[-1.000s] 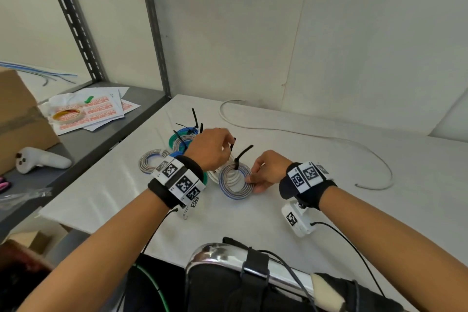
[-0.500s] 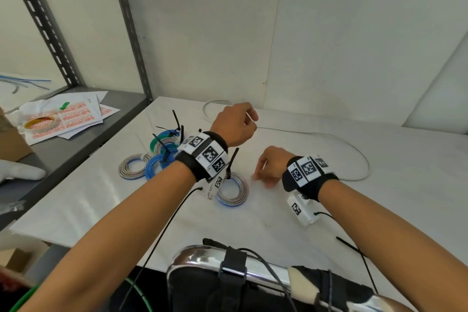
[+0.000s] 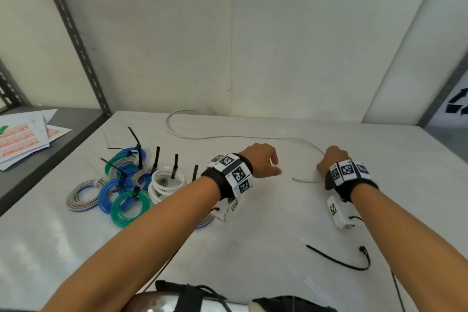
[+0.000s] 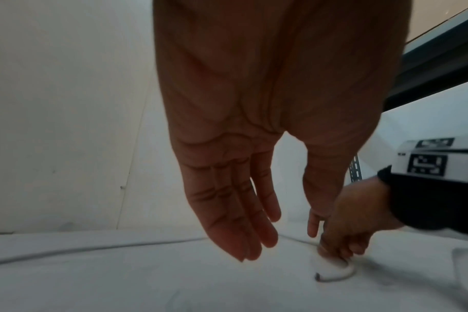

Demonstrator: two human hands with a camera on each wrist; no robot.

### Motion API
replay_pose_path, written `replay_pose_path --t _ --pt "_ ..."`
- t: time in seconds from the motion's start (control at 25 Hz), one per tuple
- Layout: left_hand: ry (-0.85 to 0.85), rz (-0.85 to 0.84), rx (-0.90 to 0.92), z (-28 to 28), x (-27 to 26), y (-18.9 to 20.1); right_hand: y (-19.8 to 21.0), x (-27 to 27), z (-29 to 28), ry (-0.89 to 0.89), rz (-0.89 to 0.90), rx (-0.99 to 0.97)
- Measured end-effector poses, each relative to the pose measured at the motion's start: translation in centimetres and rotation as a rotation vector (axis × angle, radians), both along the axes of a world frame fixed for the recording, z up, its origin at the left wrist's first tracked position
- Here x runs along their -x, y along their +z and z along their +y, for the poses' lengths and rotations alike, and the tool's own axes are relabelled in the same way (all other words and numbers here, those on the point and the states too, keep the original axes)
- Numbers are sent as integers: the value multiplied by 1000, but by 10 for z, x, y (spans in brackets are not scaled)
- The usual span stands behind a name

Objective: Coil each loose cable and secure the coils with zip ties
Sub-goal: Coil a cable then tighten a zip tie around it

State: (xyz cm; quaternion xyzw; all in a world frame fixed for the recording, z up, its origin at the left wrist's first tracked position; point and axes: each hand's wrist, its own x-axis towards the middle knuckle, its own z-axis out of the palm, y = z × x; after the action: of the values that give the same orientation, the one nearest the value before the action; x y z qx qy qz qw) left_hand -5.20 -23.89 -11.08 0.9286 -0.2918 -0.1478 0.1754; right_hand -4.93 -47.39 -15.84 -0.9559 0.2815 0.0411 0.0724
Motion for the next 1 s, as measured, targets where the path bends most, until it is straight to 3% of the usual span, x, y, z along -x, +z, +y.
replay_pose_path --t 0.2,0.28,0.36,0.6,0.72,0.8,0.88,1.0 --pt "-58 27 -62 -6 4 -14 -4 10 -9 -73 8 -129" --pt "-64 8 -7 -11 7 -16 3 15 -2 -42 -14 -301" --pt "-72 -13 54 -17 10 -14 12 14 18 -34 -218 -573" --pt "8 -175 147 -11 2 -1 68 14 75 184 -472 -931" --pt "-42 -221 380 22 -12 25 80 19 75 348 -510 -1073" --pt "4 -227 654 45 -17 50 83 19 73 476 -505 -939" --pt "94 -115 961 62 -22 71 80 16 66 543 -515 -629" --pt "214 78 1285 91 -31 93 75 7 54 486 -625 -388"
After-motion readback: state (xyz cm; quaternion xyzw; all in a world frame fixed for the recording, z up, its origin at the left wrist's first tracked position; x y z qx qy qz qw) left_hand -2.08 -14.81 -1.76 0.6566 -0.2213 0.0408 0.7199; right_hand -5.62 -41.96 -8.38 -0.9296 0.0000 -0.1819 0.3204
